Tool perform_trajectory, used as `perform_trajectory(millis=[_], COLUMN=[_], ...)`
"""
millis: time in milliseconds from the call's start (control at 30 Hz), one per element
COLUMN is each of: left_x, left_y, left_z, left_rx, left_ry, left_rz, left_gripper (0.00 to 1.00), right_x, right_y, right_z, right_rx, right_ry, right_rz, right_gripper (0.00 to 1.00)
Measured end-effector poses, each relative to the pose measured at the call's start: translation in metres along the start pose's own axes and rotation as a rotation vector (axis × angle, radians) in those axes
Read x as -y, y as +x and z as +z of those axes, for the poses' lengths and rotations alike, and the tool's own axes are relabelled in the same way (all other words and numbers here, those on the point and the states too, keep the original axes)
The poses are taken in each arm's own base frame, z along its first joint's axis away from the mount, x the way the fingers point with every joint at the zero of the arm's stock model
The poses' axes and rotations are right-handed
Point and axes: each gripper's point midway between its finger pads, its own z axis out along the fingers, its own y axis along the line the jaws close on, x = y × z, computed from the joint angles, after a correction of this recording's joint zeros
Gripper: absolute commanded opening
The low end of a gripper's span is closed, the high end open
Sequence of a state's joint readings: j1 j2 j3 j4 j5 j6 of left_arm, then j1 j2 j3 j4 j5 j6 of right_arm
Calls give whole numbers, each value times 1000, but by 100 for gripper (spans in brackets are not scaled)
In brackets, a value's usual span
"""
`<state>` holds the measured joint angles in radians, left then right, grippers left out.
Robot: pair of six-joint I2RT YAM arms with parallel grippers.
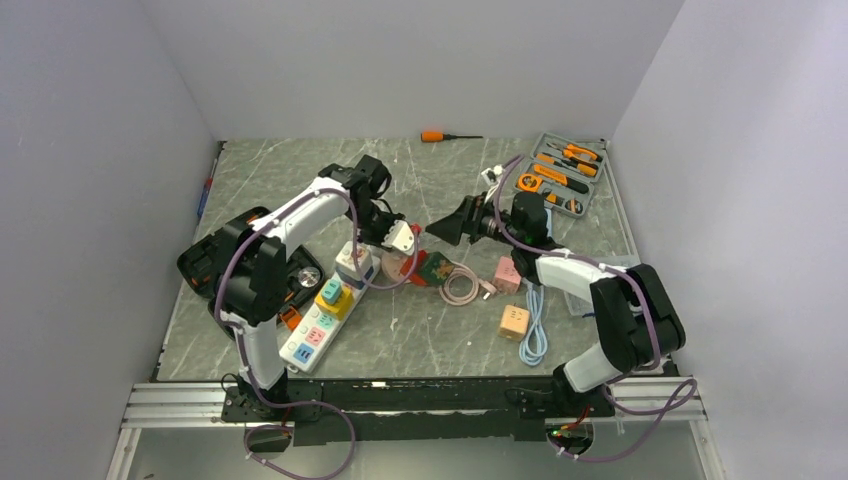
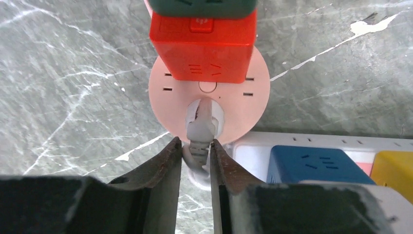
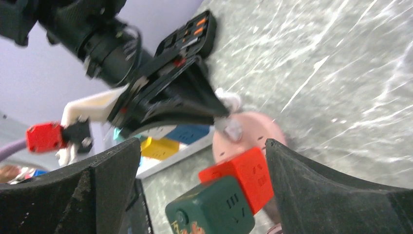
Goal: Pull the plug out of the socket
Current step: Remove the plug from the socket.
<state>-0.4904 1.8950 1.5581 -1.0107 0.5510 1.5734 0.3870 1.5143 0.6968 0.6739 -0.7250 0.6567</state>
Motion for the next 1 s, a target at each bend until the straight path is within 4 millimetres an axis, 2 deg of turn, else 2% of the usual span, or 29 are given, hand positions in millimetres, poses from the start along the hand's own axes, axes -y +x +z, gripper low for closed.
perform_trajectory(millis=[133,267,367,433,533,633,667,700,733,800,867,1000], left_x=[1,6,11,13,12,9,6,1,-3,-11,-12,-8], left_y=[-14,-27,-32,-31,-27,-17,-12,-6,0,12,20,24], left_z=[-10,-22,-21,-18,-16,-14,-12,-10,-8,-2,1,9], left_rx=[11,11,13,10,4,-2,-6,-10,-15,-25,-32,-46], left_ry=[-27,-63,-62,-55,-56,-42,-32,-24,-16,-5,7,57], left_rz=[60,141,172,173,157,105,80,60,39,18,-6,-22], left_gripper=[0,0,0,0,15,48,61,79,91,95,95,85], right_x=[19,53,83,103,119,113,109,104,99,89,78,63], right_y=[-28,-32,-19,-2,22,34,36,38,38,35,27,19], right_z=[1,20,35,43,45,38,36,33,30,28,29,31], right_rx=[65,54,20,-17,-62,-68,-68,-69,-68,-62,-48,-35], right_ry=[40,60,77,91,102,86,82,79,76,62,43,18], right_rz=[-25,-2,36,79,148,158,156,153,146,122,86,37], right_gripper=[100,100,99,98,99,100,100,100,100,100,100,100])
